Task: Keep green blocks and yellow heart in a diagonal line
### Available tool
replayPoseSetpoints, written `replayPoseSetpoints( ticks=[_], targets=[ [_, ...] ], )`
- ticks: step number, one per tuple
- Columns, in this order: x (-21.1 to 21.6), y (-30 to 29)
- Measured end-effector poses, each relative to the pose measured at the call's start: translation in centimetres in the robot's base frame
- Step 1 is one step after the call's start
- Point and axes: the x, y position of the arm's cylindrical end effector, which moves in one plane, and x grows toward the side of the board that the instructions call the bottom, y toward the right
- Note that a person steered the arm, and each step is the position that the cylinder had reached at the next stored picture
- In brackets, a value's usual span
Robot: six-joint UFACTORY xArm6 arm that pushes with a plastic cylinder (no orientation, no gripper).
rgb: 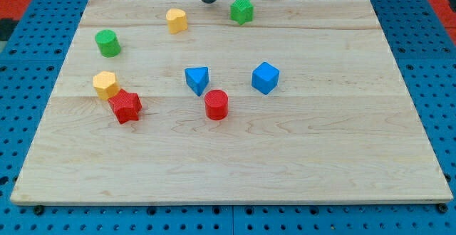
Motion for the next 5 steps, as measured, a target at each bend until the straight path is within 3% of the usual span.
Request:
replayPoseSetpoints(
  ticks=[1, 3, 4, 5],
  targets=[
    [0.1, 3.4],
    [1.6, 3.9],
    [0.0, 4.3],
    [1.0, 7.5]
  ],
)
